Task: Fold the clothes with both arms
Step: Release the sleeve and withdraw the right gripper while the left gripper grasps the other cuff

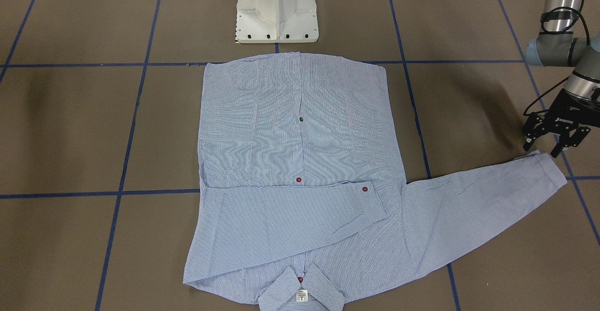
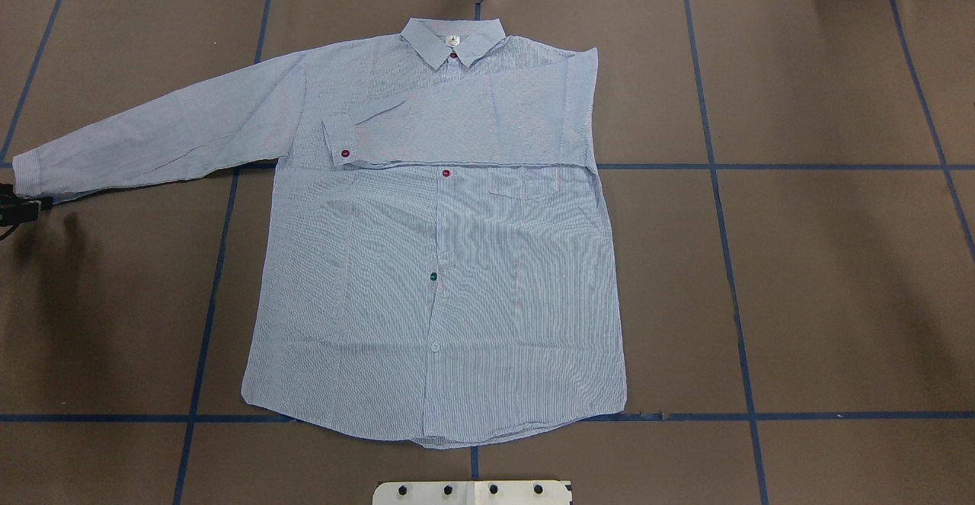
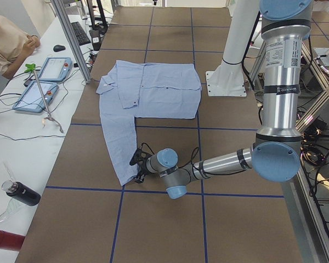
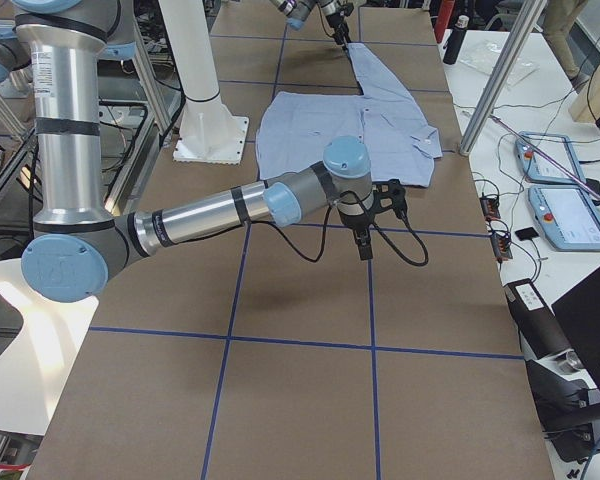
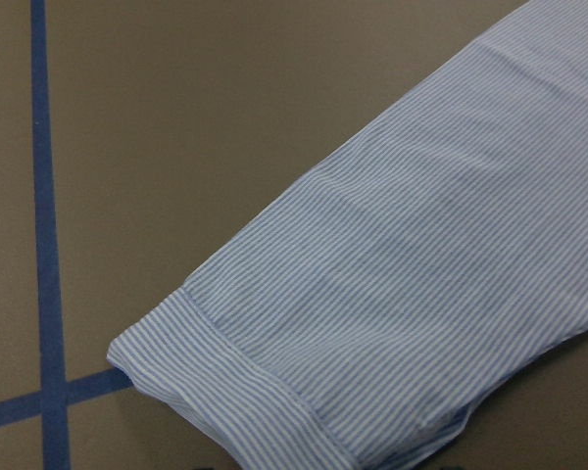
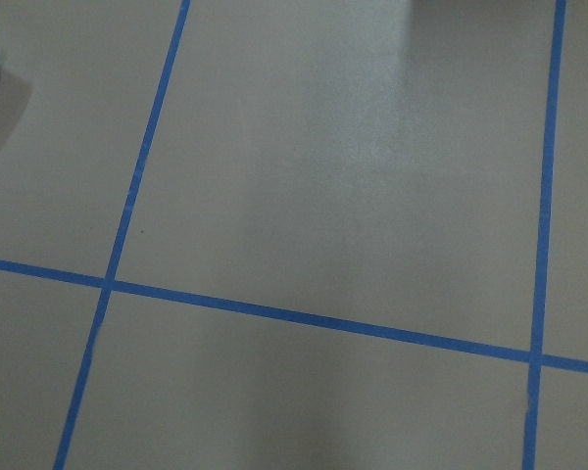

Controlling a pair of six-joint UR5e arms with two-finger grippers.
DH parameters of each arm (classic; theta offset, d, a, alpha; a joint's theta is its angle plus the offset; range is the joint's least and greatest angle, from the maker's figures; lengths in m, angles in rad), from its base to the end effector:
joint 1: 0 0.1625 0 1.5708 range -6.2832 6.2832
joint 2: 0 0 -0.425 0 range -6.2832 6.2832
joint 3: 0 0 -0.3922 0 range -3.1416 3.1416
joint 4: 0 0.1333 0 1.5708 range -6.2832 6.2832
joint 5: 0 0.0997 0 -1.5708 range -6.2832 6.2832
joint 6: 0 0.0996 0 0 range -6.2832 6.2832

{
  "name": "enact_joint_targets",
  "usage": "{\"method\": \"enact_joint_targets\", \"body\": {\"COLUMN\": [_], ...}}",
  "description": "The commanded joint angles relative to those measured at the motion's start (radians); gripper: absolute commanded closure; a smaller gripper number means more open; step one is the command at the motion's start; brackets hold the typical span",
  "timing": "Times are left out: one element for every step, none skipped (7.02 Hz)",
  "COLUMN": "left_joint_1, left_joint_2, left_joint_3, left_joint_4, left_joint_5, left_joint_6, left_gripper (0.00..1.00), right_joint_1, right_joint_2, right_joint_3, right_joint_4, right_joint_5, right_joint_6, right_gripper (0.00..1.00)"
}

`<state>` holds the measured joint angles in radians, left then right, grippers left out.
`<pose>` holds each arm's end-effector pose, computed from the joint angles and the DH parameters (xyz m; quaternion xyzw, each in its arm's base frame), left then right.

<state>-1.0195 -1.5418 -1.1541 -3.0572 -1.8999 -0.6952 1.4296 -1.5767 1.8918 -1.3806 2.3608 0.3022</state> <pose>0.1618 -0.4561 0.7180 0.3153 0.4017 0.0197 0.8596 -0.0072 -0.4955 0.4790 0.1431 -0.4142 -0.0240 0.8985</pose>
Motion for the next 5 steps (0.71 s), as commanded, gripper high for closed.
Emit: {"method": "enact_joint_targets", "body": {"left_joint_1": [0.001, 0.001, -0.001, -0.001, -0.001], "left_joint_2": [-0.003, -0.004, -0.007, -0.007, -0.007], "left_joint_3": [0.002, 0.004, 0.007, 0.002, -0.022], "left_joint_4": [0.000, 0.000, 0.000, 0.000, 0.000], "left_joint_5": [0.004, 0.004, 0.004, 0.002, -0.007], "left_joint_6": [-0.013, -0.013, -0.013, -0.013, -0.009], "left_gripper": [0.45, 0.65, 1.00, 1.00, 1.00], "right_joint_1": [0.000, 0.000, 0.000, 0.000, 0.000], "right_joint_2": [0.000, 0.001, 0.000, 0.001, 0.001], "right_joint_3": [0.000, 0.000, 0.000, 0.000, -0.002], "right_joint_4": [0.000, 0.000, 0.000, 0.000, 0.000], "right_joint_5": [0.000, 0.000, 0.000, 0.000, 0.000], "right_joint_6": [0.000, 0.000, 0.000, 0.000, 0.000], "right_gripper": [0.00, 0.00, 0.00, 0.00, 0.00]}}
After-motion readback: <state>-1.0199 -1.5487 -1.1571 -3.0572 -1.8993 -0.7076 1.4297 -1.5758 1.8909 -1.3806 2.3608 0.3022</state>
